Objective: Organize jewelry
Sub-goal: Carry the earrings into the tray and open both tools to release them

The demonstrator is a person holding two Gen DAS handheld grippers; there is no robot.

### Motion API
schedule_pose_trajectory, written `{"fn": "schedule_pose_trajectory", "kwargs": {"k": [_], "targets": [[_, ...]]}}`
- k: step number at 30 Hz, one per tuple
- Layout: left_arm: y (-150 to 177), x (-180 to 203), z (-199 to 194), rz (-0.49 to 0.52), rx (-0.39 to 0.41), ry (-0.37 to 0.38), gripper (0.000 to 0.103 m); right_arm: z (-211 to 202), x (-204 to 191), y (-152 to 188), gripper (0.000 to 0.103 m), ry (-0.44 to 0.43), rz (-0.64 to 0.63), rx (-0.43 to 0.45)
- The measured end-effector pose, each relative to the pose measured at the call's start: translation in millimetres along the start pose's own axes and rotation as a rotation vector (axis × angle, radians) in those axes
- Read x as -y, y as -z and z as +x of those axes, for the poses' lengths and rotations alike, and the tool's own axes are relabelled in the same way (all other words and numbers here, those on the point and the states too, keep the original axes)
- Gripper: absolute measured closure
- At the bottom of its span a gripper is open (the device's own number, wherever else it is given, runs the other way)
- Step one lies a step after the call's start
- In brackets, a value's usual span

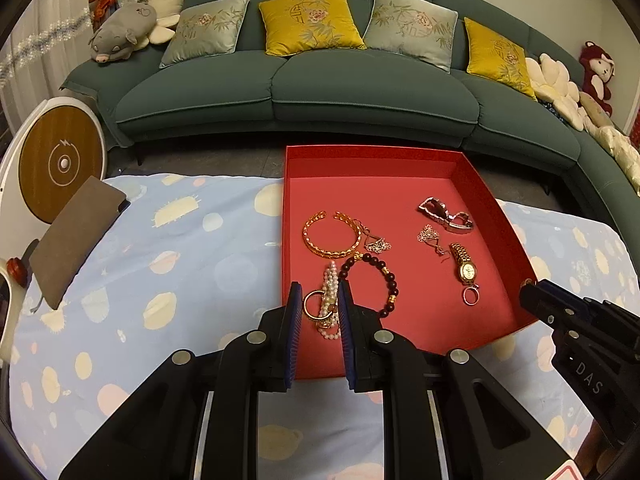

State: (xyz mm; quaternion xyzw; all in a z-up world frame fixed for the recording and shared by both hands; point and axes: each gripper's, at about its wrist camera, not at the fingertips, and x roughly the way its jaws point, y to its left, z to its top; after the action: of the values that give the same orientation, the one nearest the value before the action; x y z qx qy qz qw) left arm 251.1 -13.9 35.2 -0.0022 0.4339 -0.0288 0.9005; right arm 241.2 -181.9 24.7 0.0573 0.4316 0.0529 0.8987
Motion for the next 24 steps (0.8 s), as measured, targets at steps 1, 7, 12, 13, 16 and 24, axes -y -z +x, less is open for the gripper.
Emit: {"fn": "schedule_pose_trajectory", "kwargs": {"k": [1,7,12,13,16,24], "targets": [[-1,-1,3,-0.006,-0.006,0.005,0.087,3,1,-2,0.086,0.001,-0.002,-0.001],[-5,0,23,-0.015,-0.031,-0.007,0.087,22,4,-18,0.086,-0.008,0.007,0.004],[-2,6,38,-0.003,-0.055,-0.017,0.087,41,2,-18,0.086,-0.023,-0.005,-0.025],[-2,8,40,-0.002,-0.059,-0.017,0.087,43,2,-18,0.086,-0.026,-0.006,-0.028],[1,10,45,0.012,-0.067,-0.024,0.087,47,2,-19,0.086,-0.033,-0.008,-0.033],[4,15,49,0.029,-0.079,-0.039,0.087,51,7,-20,0.085,-0.032,0.006,-0.033]]}}
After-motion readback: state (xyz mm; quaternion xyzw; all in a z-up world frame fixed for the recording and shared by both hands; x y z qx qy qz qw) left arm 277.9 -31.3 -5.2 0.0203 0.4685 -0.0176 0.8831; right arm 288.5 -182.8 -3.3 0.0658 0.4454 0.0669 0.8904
